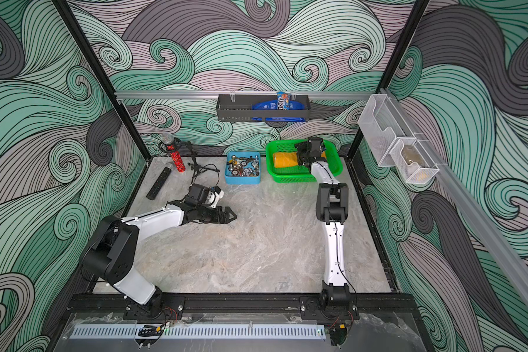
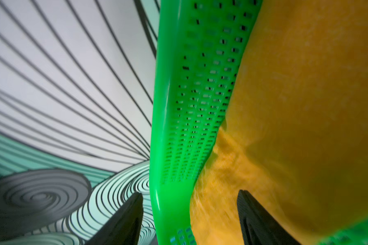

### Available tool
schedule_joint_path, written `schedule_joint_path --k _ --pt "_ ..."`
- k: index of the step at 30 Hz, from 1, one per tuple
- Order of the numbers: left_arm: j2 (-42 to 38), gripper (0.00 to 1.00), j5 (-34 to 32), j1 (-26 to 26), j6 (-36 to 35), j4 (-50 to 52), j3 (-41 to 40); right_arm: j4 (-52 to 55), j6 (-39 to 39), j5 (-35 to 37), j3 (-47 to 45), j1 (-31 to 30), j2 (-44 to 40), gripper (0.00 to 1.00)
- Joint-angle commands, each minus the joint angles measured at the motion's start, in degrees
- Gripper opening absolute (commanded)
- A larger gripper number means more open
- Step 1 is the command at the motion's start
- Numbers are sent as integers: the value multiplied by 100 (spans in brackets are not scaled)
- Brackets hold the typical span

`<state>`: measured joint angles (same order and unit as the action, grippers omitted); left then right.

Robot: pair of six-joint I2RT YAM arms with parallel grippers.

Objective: Roll up the pillowcase
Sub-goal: Place the pillowcase in the bin, then reset both arms

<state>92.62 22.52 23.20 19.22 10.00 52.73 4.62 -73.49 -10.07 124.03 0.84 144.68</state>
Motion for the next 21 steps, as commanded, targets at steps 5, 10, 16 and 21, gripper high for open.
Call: schedule_joint_path --k 5,10,16,21 --pt "-937 98 -1676 -528 -192 -307 -109 -304 1821 -787 -2420 82 -2342 78" --pt "-1778 99 -2684 -1179 -393 -1507 -1063 -714 3363 -675 -4536 328 -4156 85" --pt "-1984 99 -3154 -1920 -875 -2772 -1961 -1848 5384 349 -6985 543 -5994 100" --pt "-1706 99 -3143 -2147 -965 -3451 -2175 -3823 6204 1420 -8939 628 -6934 100"
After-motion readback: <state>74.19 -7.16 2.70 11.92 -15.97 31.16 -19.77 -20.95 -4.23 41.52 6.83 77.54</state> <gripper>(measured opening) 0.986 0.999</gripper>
